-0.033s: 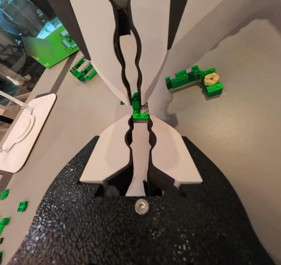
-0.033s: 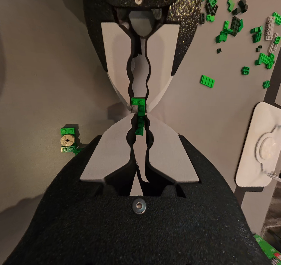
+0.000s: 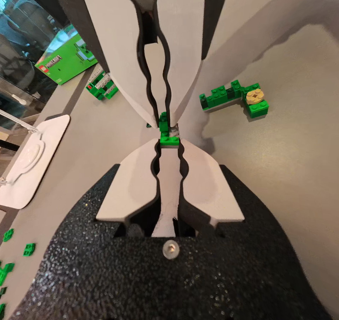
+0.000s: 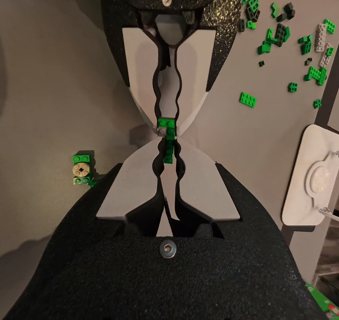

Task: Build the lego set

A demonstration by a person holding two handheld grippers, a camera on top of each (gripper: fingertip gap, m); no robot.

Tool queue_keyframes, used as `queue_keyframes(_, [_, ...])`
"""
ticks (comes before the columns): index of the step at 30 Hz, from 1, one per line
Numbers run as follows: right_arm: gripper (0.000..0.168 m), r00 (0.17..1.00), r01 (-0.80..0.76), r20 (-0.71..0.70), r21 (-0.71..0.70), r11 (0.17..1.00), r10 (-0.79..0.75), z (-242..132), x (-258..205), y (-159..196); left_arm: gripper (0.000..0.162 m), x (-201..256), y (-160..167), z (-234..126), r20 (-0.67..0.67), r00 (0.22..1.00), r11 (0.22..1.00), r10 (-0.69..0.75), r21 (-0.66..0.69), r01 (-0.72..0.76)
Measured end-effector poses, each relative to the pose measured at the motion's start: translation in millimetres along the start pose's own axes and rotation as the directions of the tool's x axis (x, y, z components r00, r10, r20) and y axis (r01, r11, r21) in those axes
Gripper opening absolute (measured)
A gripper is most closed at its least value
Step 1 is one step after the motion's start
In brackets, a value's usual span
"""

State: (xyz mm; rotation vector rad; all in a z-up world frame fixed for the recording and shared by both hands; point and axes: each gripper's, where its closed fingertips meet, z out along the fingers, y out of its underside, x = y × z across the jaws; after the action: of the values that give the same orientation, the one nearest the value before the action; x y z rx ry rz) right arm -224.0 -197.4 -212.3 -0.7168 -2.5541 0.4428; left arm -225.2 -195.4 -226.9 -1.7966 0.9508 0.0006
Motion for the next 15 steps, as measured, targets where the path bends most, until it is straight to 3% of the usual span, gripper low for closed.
queue_keyframes(5, [0.008,0.997,0.066,-0.046,0.062,0.996,-0.063,-6.0,-2.2,-6.0,0.017,0.7,-6.8,-2.8,0.007,1.000,0.999,0.022,0.045,-0.023])
queue_keyframes(15, [0.008,0.995,0.069,-0.070,0.028,0.997,-0.067,-7.1,-6.2,-1.6,0.017,4.2,-7.9,-0.4,-0.011,1.000,0.999,0.018,0.051,-0.017])
